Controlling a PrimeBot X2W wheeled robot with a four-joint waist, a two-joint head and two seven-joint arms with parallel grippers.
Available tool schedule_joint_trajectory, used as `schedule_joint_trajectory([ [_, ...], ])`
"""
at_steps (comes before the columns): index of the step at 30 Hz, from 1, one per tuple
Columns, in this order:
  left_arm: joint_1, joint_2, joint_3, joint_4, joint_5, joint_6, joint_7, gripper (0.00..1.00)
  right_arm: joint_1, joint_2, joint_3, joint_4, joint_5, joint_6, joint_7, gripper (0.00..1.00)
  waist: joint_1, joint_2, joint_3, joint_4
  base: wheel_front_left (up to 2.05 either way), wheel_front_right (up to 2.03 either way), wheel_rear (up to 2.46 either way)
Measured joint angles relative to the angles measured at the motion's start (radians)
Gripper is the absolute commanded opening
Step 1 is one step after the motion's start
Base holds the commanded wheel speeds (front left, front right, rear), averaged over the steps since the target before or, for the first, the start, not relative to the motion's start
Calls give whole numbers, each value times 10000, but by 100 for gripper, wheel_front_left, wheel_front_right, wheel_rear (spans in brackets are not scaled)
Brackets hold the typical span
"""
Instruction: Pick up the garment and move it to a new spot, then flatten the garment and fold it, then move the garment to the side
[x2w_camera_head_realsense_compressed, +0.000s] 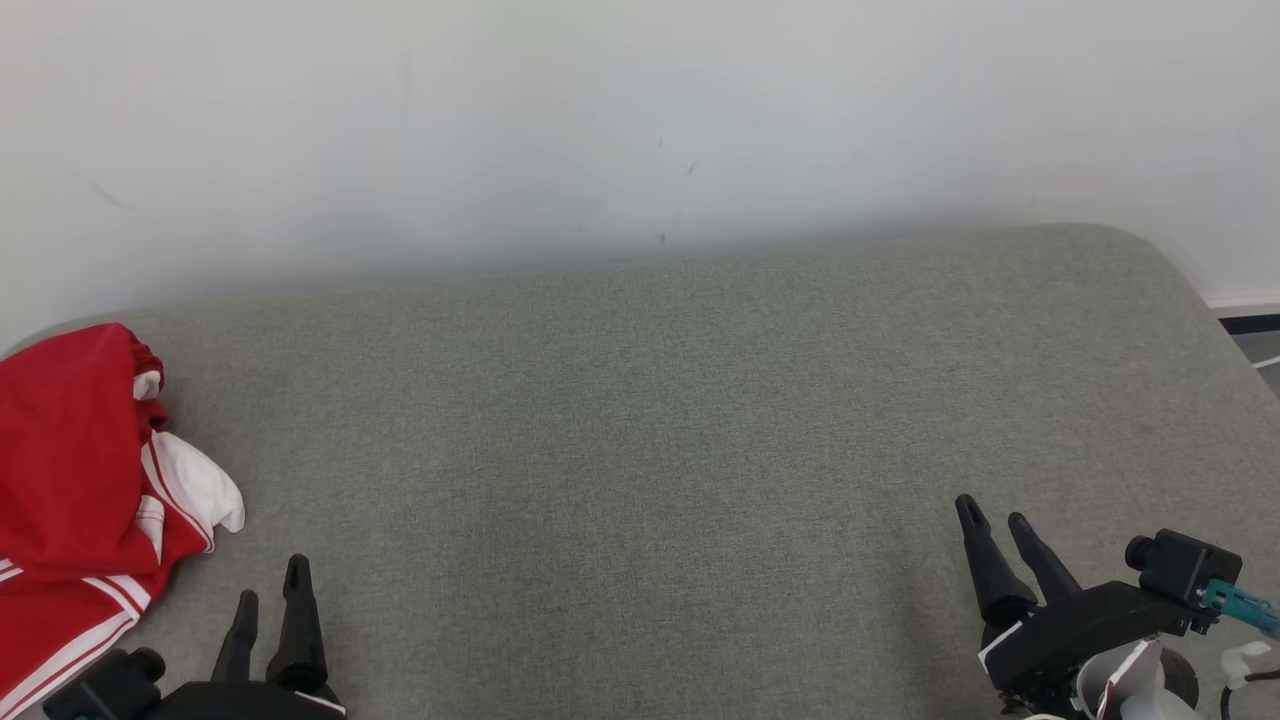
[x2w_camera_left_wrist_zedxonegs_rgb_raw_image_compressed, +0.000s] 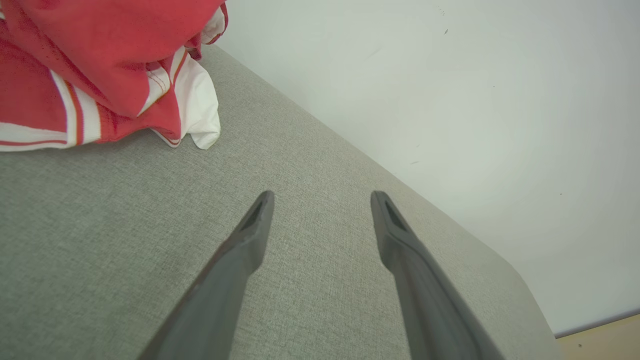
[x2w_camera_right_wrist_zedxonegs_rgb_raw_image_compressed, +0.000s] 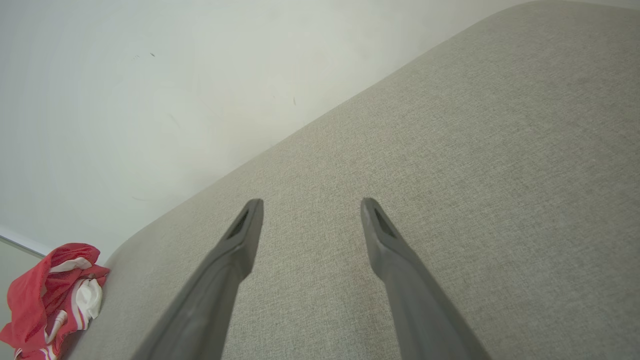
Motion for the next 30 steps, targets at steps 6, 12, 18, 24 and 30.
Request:
schedule_joint_trajectory([
  [6,13,-8,58,-178,892,146,0,100,-17,-67,-176,-36,-625,-130,-84,100,0,0,-34,-10,0,0,0],
  [12,110,-12,98,-441,1810,263,-2,100,-11,-119,-199,-230,-1488,-278,-176,100,0,0,-65,-9,0,0,0],
  [18,204,-15,-42,-675,2922,439,-82,100,-10,-142,50,-401,-2345,-431,-255,100,0,0,-84,-20,0,0,0],
  [24,210,-15,-150,-913,4080,579,31,100,-11,-286,255,-623,-3173,-593,-253,100,0,-1,-111,-39,0,0,0],
  [30,211,-12,-153,-1137,5170,704,109,100,-12,-376,385,-871,-4025,-696,-244,100,0,0,-153,-41,0,0,0],
])
